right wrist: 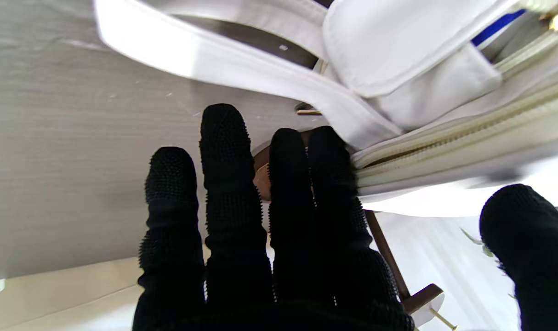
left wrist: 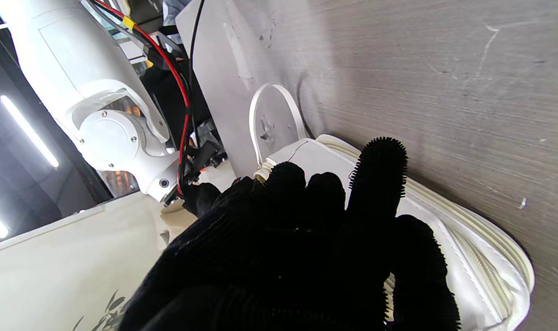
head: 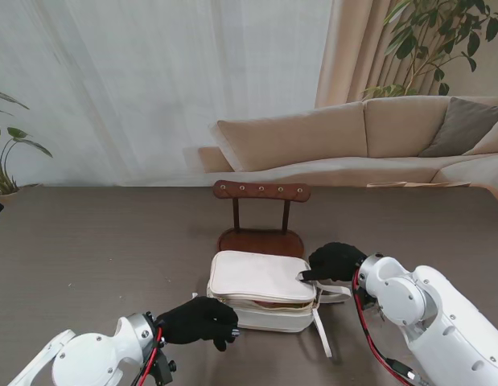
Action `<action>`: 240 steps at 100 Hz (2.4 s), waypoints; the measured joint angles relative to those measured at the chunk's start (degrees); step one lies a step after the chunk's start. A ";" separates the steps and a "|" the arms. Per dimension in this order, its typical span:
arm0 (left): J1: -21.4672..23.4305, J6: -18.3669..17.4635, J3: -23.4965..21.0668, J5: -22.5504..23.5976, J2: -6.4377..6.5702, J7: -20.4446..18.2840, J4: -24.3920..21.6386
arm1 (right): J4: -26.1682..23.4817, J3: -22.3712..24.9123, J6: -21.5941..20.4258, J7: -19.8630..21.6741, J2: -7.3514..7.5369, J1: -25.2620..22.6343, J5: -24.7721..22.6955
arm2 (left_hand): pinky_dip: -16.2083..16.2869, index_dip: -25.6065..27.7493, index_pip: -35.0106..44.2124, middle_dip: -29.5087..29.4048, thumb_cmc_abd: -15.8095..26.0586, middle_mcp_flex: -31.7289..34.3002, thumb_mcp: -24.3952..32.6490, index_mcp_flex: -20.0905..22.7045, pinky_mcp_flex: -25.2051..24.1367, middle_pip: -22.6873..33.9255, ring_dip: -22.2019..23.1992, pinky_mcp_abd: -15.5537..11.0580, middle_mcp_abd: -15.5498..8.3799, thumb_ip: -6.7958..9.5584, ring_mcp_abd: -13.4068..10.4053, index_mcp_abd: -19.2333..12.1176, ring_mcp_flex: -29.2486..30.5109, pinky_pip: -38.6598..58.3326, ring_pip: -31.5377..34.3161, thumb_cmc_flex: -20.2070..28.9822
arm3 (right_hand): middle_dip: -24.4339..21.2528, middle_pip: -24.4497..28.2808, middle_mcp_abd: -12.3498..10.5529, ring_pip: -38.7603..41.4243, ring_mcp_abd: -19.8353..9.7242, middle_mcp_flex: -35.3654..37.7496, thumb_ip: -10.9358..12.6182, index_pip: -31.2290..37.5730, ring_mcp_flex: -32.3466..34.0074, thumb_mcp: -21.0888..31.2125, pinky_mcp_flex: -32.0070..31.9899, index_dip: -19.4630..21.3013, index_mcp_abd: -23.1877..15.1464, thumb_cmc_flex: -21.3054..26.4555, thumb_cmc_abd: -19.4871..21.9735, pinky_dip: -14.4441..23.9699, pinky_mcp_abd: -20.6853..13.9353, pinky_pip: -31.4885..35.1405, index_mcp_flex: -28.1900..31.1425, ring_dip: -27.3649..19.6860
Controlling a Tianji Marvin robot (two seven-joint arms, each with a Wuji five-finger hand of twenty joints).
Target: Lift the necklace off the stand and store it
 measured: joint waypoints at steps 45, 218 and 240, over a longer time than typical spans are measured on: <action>4.32 -0.50 -4.21 3.16 -0.30 1.69 -1.92 | 1.70 -7.96 -1.15 -1.10 -0.05 2.21 9.06 | -0.01 0.00 0.00 0.00 0.00 0.52 -0.11 0.02 0.00 0.00 -0.01 -0.04 -0.26 0.00 -0.09 -0.19 0.00 0.03 0.00 0.00 | 0.67 -0.07 0.12 0.02 0.03 1.01 0.00 0.65 0.00 5.81 0.00 1.28 0.61 0.04 0.12 0.01 0.00 0.76 1.01 0.34; 0.71 3.83 -9.63 17.73 -0.68 4.27 5.69 | -7.00 -13.14 0.12 -16.92 -3.75 -0.52 4.96 | -2.23 -0.62 0.61 -1.30 0.02 0.67 -0.25 0.16 -0.91 -0.49 -0.02 -2.25 -1.43 -0.04 -1.20 -1.45 -0.48 0.59 -0.85 -0.66 | -0.43 -3.41 -0.41 -0.02 -1.07 -2.90 0.00 -5.34 1.67 10.95 0.08 0.89 -9.17 1.85 -5.32 0.42 0.01 7.57 -12.97 0.76; 0.10 4.10 -9.03 18.50 -0.67 4.58 6.44 | -3.21 -20.00 7.44 -14.51 -4.16 6.23 6.27 | -2.82 -0.66 0.71 -1.40 0.03 0.67 -0.25 0.16 -0.92 -0.49 -0.02 -2.32 -1.49 -0.04 -1.24 -1.46 -0.48 0.63 -0.87 -0.66 | -6.76 -4.55 2.11 -4.92 1.13 -11.63 0.00 -3.28 -3.25 10.82 0.08 -3.14 -4.28 1.85 -5.03 1.47 0.05 7.15 -22.20 -1.84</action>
